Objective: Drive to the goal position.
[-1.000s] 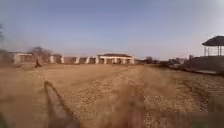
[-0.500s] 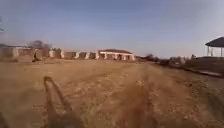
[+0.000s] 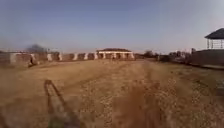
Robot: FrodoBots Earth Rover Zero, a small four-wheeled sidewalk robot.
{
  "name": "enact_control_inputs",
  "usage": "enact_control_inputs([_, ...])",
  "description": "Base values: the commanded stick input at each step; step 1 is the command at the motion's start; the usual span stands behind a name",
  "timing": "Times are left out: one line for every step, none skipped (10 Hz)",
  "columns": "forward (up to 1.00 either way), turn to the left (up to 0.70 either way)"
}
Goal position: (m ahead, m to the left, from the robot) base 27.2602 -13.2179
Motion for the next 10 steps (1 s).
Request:
enact_control_inputs([0.70,0.00])
enact_control_inputs([0.70,0.00])
enact_control_inputs([0.70,0.00])
enact_control_inputs([0.70,0.00])
enact_control_inputs([0.70,-0.22])
enact_control_inputs([0.70,-0.35])
enact_control_inputs([0.70,-0.15])
enact_control_inputs([0.70,0.00])
enact_control_inputs([0.70,0.00])
enact_control_inputs([0.70,0.00])
